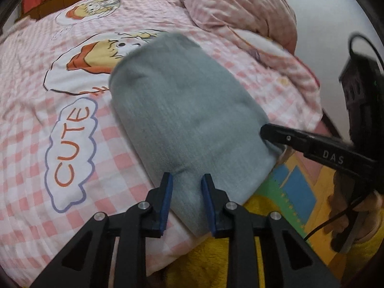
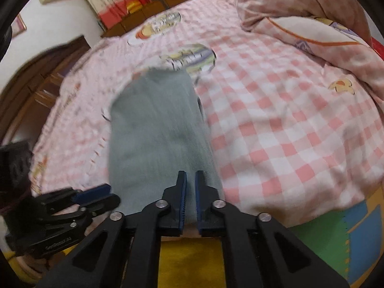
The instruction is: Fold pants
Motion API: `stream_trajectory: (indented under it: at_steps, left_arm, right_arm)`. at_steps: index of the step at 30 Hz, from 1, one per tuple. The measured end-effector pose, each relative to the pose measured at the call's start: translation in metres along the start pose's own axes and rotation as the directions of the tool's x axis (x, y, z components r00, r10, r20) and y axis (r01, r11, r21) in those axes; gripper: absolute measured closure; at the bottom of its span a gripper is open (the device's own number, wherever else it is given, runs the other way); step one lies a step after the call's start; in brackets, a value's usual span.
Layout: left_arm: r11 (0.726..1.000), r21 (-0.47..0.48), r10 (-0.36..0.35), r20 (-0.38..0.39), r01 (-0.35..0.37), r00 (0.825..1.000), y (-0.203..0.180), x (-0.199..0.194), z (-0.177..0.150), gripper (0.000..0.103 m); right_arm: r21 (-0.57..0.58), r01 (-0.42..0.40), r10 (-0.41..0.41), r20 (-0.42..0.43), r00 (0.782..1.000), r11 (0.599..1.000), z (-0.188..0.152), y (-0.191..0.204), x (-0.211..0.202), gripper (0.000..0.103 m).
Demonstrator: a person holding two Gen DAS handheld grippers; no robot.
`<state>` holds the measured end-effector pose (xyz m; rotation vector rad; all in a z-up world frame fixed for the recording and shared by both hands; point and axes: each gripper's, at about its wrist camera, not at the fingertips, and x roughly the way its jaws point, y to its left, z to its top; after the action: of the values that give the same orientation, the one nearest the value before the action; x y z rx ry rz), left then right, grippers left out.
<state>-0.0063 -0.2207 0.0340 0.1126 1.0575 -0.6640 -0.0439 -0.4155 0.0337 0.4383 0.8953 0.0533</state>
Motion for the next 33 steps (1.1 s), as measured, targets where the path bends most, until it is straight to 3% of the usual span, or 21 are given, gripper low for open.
stream_trajectory:
  at_steps: [1, 3, 5, 9, 13, 16, 22, 25, 28, 33]
  left_arm:
    - [0.999, -0.031, -0.017, 0.011, 0.017, 1.000, 0.005, -0.004, 0.002, 0.073]
    - [0.997, -0.077, -0.026, 0.043, 0.030, 0.999, 0.014, -0.011, 0.009, 0.058]
    - [0.994, -0.105, -0.010, 0.073, 0.018, 0.997, 0.022, -0.015, 0.016, 0.050]
    - [0.987, -0.158, 0.007, 0.058, 0.002, 0.998, 0.037, -0.005, 0.023, 0.045]
    - [0.965, -0.256, -0.048, 0.032, 0.054, 0.998, 0.053, 0.013, 0.021, 0.039]
    - [0.954, -0.288, -0.075, 0.037, 0.083, 0.996, 0.058, 0.018, 0.022, 0.036]
    - [0.957, -0.258, -0.124, 0.056, 0.135, 0.991, 0.046, 0.025, 0.033, 0.037]
    - [0.979, -0.193, -0.054, 0.037, 0.060, 0.998, 0.033, 0.034, 0.036, 0.036]
    - [0.976, -0.209, -0.046, 0.039, 0.053, 0.998, 0.035, 0.039, 0.038, 0.035]
    - [0.981, -0.190, -0.032, 0.054, 0.042, 0.998, 0.031, 0.029, 0.040, 0.056]
  right_arm:
    - [0.012, -0.009, 0.008, 0.016, 1.000, 1.000, 0.003, 0.000, -0.003, 0.080]
    - [0.033, -0.008, 0.006, 0.051, 0.999, 0.999, 0.012, -0.002, -0.006, 0.043]
    - [0.043, 0.005, -0.008, 0.061, 0.998, 0.999, 0.019, -0.003, -0.002, 0.038]
    - [0.047, -0.032, 0.032, 0.009, 0.999, 0.998, 0.029, -0.005, 0.023, 0.038]
    - [0.045, -0.065, 0.068, -0.062, 0.996, 0.997, 0.026, -0.008, 0.051, 0.038]
    - [0.050, -0.099, 0.102, -0.059, 0.993, 0.994, 0.023, -0.012, 0.060, 0.038]
    - [0.053, -0.127, 0.129, -0.043, 0.991, 0.991, 0.023, -0.013, 0.064, 0.043]
    - [0.053, -0.115, 0.117, -0.031, 0.993, 0.992, 0.021, -0.011, 0.065, 0.047]
    - [0.053, -0.118, 0.118, -0.011, 0.993, 0.992, 0.020, -0.009, 0.064, 0.053]
    - [0.054, -0.156, 0.154, 0.040, 0.987, 0.986, 0.016, -0.008, 0.046, 0.072]
